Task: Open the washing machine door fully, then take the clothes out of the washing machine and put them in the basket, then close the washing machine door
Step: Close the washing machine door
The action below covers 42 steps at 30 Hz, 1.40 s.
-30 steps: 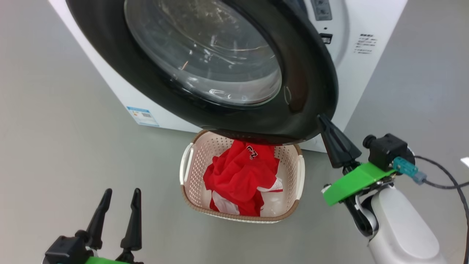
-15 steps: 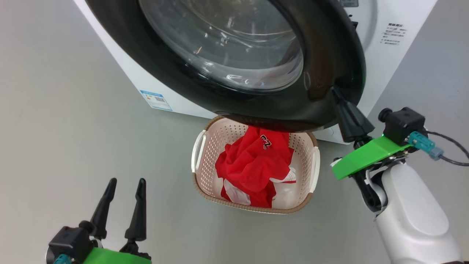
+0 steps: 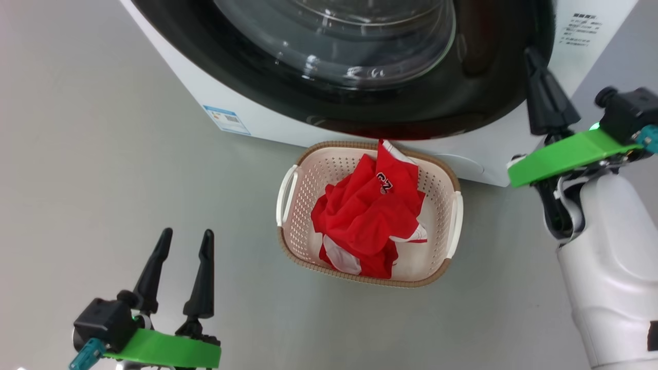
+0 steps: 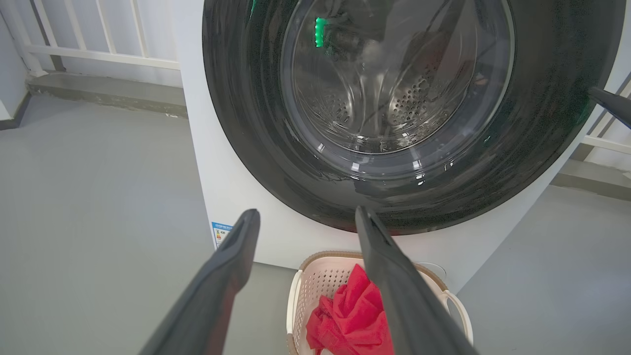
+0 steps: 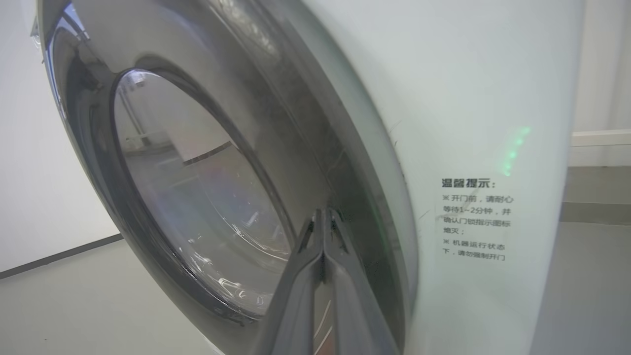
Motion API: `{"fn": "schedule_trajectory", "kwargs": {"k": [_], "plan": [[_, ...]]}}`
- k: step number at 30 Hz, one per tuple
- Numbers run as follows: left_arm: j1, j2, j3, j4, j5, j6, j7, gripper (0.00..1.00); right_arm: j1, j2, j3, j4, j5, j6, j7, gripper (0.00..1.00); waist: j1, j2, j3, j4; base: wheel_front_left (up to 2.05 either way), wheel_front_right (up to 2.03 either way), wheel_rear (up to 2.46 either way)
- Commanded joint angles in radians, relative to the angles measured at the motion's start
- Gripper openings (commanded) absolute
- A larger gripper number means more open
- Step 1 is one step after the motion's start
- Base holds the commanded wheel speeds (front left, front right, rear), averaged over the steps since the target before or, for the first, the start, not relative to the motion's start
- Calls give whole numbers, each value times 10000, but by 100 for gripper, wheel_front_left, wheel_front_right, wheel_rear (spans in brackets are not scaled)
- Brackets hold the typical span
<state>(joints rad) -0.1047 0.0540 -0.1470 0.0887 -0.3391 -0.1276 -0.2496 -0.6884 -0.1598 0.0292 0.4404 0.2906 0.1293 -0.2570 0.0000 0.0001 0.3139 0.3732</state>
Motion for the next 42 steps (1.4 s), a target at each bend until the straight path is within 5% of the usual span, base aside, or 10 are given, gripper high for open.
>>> {"fn": "schedule_trajectory", "kwargs": {"k": [1,20,24,25,26,42], "plan": [[-318,114,282,-280,-80,-31,-122,100,-412,82,8,-160,-125,14,-48,0,0,-1,127,85,0,0,0],[-393,164,187,-125,-140,-31,-122,100,-473,192,67,-14,-135,14,-48,2,0,-1,-57,16,0,0,0],[-319,175,233,-24,-212,-31,-122,100,151,195,225,-130,27,14,-48,51,0,-1,-282,-105,0,0,0],[-291,186,256,4,-223,-31,-122,100,339,194,272,-148,49,14,-48,91,0,-1,-346,-153,0,0,0],[-258,204,284,31,-228,-31,-122,100,533,200,331,-164,61,14,-48,100,0,-1,-409,-216,0,0,0],[24,838,436,449,-373,-31,-122,100,3250,77,561,-680,268,14,-48,100,0,-1,-1311,-1499,0,0,0]]}}
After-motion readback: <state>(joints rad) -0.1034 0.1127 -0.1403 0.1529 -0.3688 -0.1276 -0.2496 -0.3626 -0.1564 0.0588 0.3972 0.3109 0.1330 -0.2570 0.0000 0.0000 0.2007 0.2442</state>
